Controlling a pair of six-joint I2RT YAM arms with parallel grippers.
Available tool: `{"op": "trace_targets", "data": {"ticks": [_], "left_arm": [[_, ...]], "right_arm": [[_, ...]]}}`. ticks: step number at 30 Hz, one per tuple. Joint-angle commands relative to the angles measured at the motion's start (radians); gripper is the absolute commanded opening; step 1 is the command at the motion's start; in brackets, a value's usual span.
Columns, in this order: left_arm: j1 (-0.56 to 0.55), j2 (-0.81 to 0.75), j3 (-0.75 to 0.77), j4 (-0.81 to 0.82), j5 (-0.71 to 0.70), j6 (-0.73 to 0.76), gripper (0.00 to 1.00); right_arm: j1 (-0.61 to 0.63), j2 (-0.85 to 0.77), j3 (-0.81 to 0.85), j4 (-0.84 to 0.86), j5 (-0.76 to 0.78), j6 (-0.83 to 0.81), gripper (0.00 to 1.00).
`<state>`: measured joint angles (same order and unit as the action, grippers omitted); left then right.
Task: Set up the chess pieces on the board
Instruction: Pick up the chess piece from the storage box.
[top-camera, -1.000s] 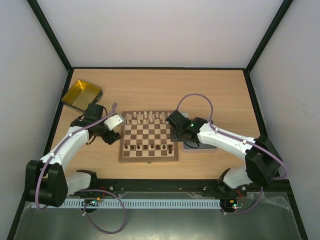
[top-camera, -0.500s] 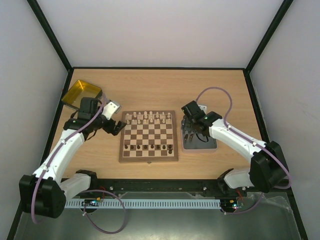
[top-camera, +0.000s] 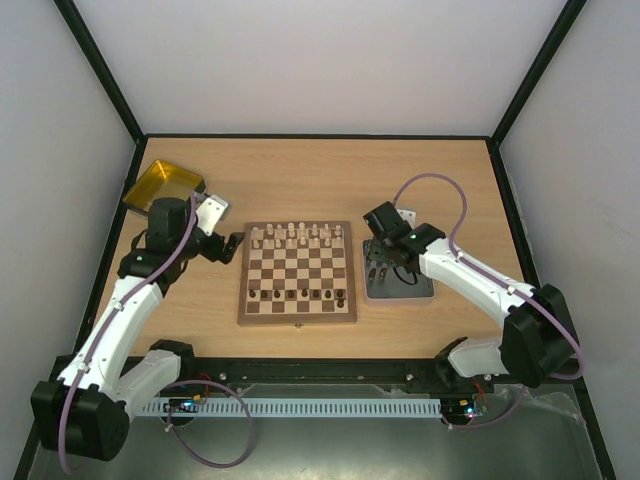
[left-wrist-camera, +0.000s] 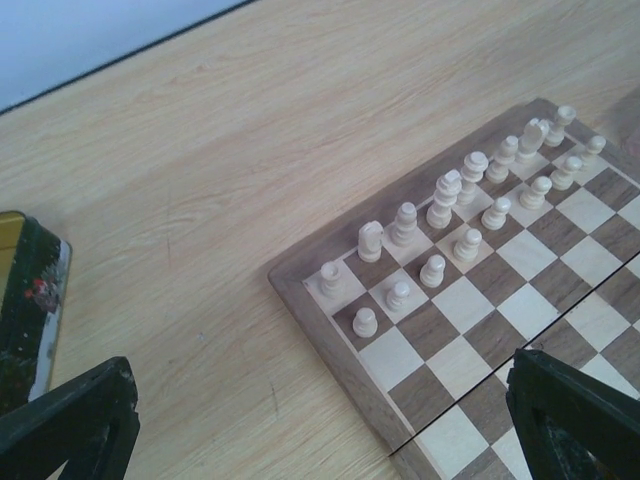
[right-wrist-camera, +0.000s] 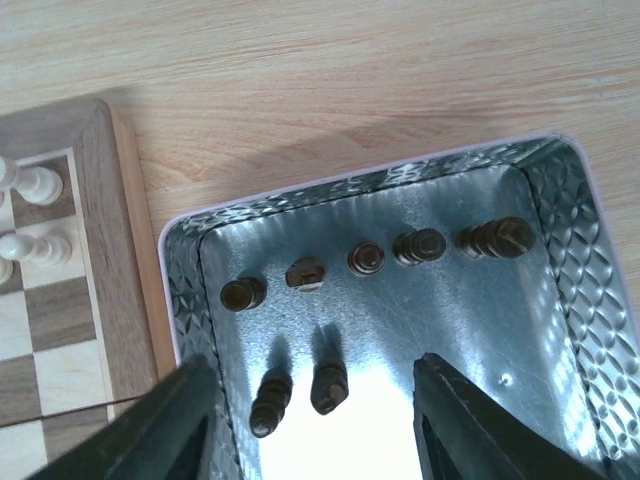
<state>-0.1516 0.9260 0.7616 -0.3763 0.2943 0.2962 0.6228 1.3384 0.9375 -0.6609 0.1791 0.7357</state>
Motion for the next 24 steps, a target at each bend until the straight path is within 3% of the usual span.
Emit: {"op": "trace_targets", "data": {"ticks": [1, 4, 5, 8, 12, 15, 17, 24], "left_arm": [[0.006, 0.045, 0.026, -0.051, 0.0, -0.008, 1.0], [0.006, 0.055, 0.04, -0.07, 0.03, -0.009, 1.0], [0.006, 0.052, 0.039, -0.073, 0.041, -0.001, 1.0], [0.006, 0.048, 0.024, -0.076, 0.076, 0.024, 1.0], [0.006, 0.056, 0.015, -0.086, 0.085, 0.052, 1.0], [0.005, 0.059, -0.002, -0.07, 0.078, 0.055, 1.0], [0.005, 0.064, -0.013, -0.063, 0.088, 0.058, 1.0], [0.004, 0.084, -0.018, -0.061, 0.092, 0.052, 1.0]], "right_arm": [[0.002, -0.041, -0.003, -0.023, 0.028, -0.026, 0.59], [0.002, -0.069, -0.02, -0.001, 0.024, -0.009, 0.91], [0.002, -0.076, -0.026, 0.009, 0.006, -0.012, 0.96], [0.001, -0.095, -0.048, 0.027, -0.016, -0.016, 0.96], [0.001, -0.086, -0.036, 0.013, -0.027, -0.024, 0.79], [0.001, -0.057, -0.025, -0.003, -0.038, -0.021, 0.51], [0.001, -0.037, -0.025, -0.004, -0.057, -0.019, 0.38], [0.002, -0.018, -0.048, 0.027, -0.105, -0.021, 0.4]]}}
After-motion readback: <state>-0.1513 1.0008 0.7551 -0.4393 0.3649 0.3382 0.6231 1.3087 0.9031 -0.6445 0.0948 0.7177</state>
